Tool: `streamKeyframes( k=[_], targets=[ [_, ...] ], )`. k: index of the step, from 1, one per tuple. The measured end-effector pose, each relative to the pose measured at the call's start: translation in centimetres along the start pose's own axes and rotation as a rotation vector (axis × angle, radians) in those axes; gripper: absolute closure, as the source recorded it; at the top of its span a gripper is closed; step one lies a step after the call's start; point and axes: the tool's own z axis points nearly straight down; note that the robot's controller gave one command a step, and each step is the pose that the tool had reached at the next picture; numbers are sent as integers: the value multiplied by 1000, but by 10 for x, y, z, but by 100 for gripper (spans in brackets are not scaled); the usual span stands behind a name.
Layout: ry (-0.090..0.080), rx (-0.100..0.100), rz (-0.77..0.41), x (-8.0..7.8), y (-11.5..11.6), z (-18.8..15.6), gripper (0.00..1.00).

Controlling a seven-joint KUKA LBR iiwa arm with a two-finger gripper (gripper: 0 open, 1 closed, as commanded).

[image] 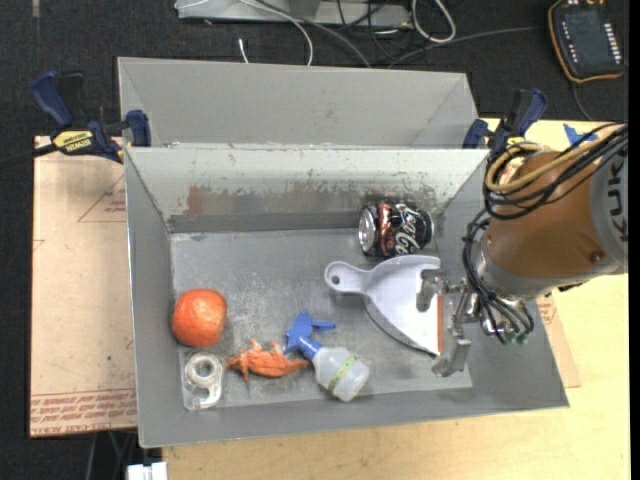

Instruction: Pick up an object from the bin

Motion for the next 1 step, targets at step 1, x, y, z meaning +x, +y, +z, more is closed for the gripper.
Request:
streamKeyframes(
  k=[1],
  targets=[
    [0, 0, 0, 0, 0, 0, 0]
  ],
)
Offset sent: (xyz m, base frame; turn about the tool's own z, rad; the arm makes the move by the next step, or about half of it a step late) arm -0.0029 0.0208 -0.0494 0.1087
